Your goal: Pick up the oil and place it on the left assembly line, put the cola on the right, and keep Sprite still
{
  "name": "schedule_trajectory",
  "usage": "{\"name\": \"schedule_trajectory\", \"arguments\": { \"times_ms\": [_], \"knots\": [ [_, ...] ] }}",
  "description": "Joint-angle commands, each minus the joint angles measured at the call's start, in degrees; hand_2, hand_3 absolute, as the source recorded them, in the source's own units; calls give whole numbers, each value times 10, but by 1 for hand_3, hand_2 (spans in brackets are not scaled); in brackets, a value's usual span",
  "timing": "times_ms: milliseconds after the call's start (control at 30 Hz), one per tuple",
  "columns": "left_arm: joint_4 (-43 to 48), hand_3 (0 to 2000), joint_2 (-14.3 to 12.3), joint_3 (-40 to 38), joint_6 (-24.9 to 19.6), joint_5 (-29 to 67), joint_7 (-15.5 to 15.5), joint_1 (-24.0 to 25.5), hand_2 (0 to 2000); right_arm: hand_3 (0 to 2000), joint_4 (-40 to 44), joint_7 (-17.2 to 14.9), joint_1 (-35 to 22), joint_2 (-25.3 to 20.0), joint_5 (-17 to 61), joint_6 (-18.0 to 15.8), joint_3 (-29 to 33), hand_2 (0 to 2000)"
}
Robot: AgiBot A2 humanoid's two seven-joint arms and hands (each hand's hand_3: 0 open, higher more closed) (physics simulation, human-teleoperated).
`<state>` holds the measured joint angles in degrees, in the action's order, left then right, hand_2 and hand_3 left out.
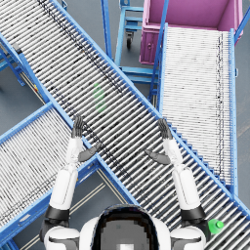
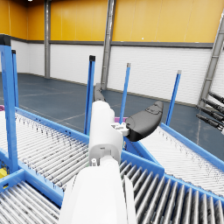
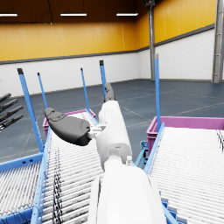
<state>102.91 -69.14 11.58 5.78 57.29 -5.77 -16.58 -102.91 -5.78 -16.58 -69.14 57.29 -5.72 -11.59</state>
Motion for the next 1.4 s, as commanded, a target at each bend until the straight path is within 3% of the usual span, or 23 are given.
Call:
{"name": "schedule_trajectory", "arguments": {
  "times_ms": [33,1400],
  "knots": [
    [0,0,0,0,0,0,0,0,0,0,0,0,0,0,0,0,0,0],
    [0,0,0,0,0,0,0,0,0,0,0,0,0,0,0,0,0,0]
  ]
}}
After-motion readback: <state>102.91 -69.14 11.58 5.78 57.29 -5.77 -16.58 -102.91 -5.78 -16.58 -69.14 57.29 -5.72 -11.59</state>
